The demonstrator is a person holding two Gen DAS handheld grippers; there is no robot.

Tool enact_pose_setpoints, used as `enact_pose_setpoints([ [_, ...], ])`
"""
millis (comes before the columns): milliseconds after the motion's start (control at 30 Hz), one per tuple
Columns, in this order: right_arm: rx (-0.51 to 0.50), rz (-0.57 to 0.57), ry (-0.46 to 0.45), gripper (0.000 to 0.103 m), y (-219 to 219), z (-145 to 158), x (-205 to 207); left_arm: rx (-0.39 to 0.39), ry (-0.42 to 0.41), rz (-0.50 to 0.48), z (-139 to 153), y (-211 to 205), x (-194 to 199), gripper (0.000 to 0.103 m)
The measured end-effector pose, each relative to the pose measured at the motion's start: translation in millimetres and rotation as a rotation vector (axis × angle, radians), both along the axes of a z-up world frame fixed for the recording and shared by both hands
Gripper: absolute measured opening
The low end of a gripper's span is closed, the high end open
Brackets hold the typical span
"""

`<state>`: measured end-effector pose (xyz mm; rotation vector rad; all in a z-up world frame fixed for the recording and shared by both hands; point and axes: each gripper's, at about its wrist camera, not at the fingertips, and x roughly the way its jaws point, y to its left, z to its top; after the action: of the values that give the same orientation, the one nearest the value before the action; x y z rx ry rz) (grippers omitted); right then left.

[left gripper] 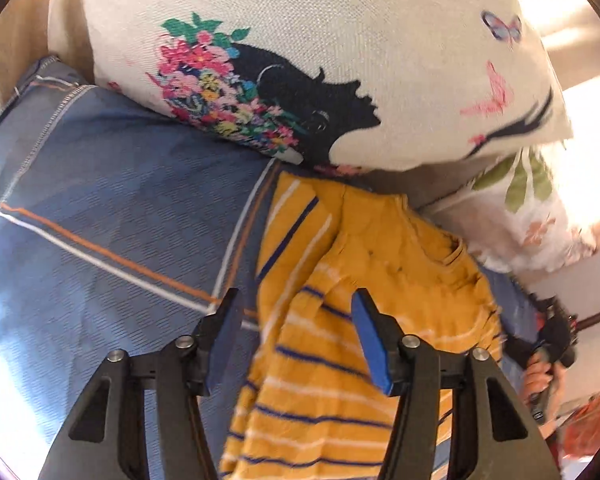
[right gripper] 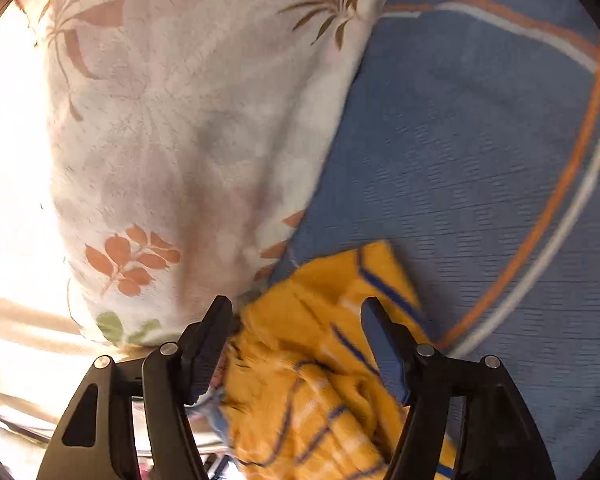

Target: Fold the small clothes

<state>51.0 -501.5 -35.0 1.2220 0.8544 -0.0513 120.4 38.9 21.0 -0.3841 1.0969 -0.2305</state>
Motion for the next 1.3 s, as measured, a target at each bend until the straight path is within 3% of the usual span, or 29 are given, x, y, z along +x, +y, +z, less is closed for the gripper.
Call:
enact_pose_setpoints([
  [67,-0.131,0.076,0.059,0.075,4,8,-8,0.029,0.003,-0.031,-7,0,-7,0.066],
  [167,-0.276,0.194,0.124,0.076,19,12,-18,0.049,0.039,-0.049,-23,0,-9,0.066],
  [433,-0.352,0.407,0.113,0.08,78,0,-25,-0.089,0.133,-0.148,-63,-12,-1,0.073],
  [600,-0.476,0.426,0.087,0.081,105,4,-39,-0.08,0.126,-0.163,-62,-23,-7,0.073],
  [633,-0.519,0.433,0.089,0.078,114,1,-35,-0.082,0.132,-0.159,-60,-23,-7,0.056],
  [667,-0.572,0.443,0.112,0.073,118,2,-35,-0.111,0.166,-0.161,-63,-22,-5,0.017],
  [700,-0.588,0.455,0.14,0.053,117,3,-32,-0.163,0.217,-0.148,-66,-19,-2,0.019],
  [733,-0.506,0.468,0.147,0.029,109,3,-28,-0.198,0.235,-0.125,-66,-13,-1,0.018],
  [800,-0.362,0.455,0.155,0.027,91,4,-29,-0.215,0.249,-0.117,-60,-10,-5,0.018],
  [1033,-0.161,0.467,0.141,0.016,74,35,-68,-0.238,0.251,-0.138,-14,12,-52,0.013],
  [1133,-0.159,0.439,0.153,0.016,67,34,-90,-0.198,0.253,-0.105,-15,25,-70,0.012],
  [1200,-0.262,0.434,0.182,0.019,74,27,-91,-0.196,0.255,-0.074,-25,33,-69,0.013],
  [1267,-0.356,0.402,0.22,0.031,74,19,-90,-0.187,0.241,-0.039,-34,36,-67,0.013],
  [1300,-0.362,0.392,0.222,0.044,75,17,-90,-0.169,0.23,-0.032,-34,39,-68,0.013],
])
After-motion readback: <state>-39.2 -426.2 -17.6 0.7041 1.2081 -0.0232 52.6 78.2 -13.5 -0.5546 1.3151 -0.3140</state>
